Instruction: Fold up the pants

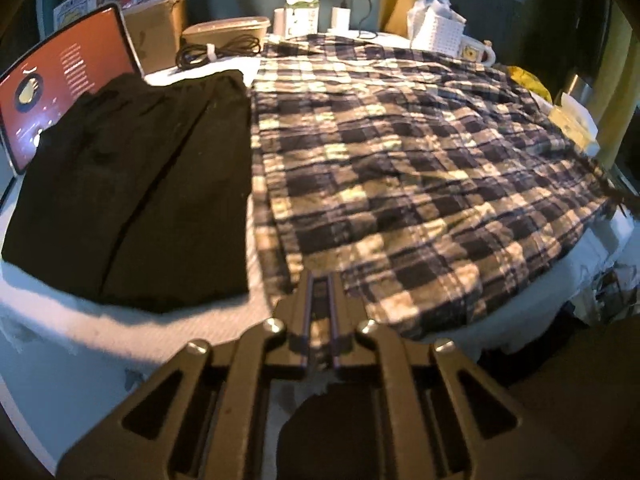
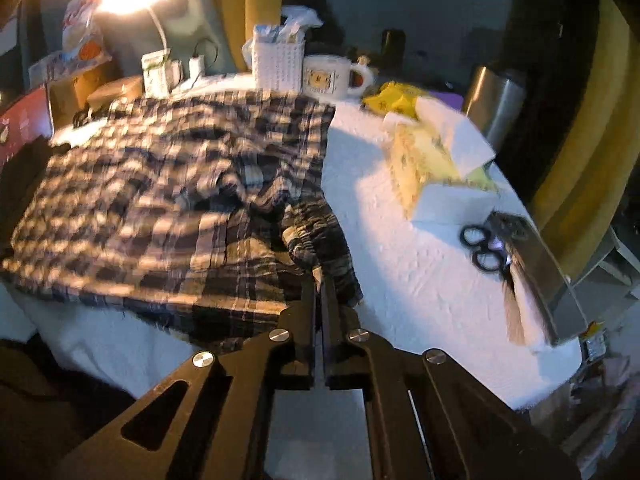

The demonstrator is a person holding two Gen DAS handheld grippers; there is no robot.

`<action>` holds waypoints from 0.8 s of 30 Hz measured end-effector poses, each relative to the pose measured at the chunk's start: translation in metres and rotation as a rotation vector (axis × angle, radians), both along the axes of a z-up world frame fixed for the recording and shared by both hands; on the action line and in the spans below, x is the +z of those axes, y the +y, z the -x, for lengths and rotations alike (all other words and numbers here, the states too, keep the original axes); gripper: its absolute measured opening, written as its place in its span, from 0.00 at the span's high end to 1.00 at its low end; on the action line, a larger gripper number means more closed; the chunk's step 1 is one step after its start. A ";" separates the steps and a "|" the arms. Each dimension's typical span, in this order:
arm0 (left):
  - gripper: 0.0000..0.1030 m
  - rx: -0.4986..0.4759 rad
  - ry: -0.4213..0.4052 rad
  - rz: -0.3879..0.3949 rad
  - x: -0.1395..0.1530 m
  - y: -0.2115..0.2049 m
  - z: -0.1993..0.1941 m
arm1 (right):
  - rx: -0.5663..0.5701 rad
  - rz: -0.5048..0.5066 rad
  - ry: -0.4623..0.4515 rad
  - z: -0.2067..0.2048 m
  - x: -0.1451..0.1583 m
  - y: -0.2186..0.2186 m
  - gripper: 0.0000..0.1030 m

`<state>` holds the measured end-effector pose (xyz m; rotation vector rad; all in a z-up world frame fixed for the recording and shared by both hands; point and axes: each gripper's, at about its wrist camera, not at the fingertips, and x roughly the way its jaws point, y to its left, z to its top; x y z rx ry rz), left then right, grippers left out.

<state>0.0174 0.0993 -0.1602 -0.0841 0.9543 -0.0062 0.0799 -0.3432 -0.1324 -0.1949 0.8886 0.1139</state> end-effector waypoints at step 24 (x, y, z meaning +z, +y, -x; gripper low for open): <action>0.89 -0.020 -0.028 -0.042 -0.002 0.027 -0.149 | -0.024 -0.113 -0.039 -0.095 0.014 0.009 0.38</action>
